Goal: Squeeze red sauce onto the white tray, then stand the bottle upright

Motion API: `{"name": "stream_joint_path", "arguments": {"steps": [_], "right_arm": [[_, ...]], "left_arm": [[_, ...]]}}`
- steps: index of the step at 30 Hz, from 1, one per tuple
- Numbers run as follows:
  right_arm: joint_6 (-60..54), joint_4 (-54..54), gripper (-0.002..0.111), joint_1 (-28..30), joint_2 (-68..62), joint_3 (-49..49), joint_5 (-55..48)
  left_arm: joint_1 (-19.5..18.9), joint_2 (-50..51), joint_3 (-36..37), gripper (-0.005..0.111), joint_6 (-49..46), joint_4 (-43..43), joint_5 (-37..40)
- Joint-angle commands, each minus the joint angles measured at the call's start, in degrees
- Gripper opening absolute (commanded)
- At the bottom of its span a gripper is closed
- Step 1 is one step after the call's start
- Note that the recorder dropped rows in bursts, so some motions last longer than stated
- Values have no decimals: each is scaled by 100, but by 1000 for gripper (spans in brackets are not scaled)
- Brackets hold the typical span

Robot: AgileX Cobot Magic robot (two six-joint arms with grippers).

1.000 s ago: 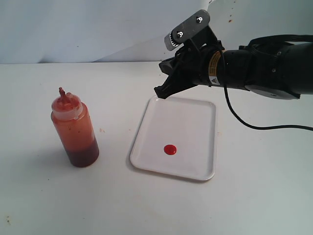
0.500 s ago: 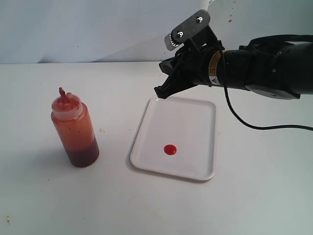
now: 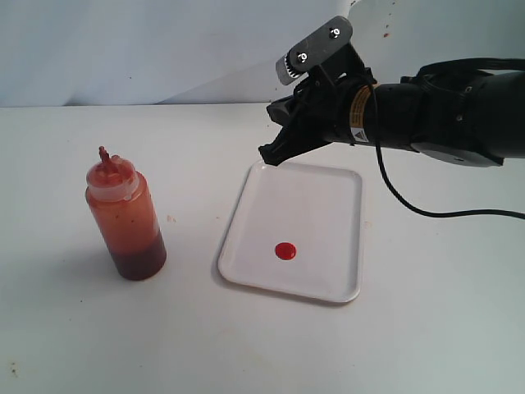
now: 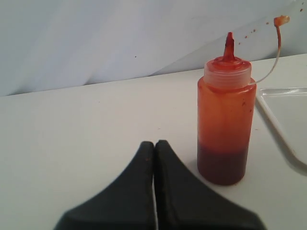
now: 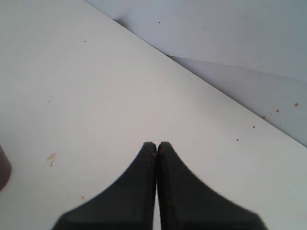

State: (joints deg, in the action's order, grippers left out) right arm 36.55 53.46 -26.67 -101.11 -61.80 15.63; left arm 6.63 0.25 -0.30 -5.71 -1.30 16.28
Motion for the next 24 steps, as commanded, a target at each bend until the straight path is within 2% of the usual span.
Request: {"name": "stream_joint_path", "arguments": {"steps": [1, 7, 15, 24], "right_arm": [[-10, -8, 0, -10, 5, -35, 66], [-10, -8, 0, -10, 5, -35, 66], [-10, -8, 0, -10, 5, -35, 66], [-10, -8, 0, -10, 5, -35, 66]], "left_arm": [[23, -25, 30, 0, -43, 15, -55], [23, -25, 30, 0, -43, 15, -55], [-240, -25, 30, 0, -43, 23, -56], [-239, -25, 30, 0, -43, 23, -98]]}}
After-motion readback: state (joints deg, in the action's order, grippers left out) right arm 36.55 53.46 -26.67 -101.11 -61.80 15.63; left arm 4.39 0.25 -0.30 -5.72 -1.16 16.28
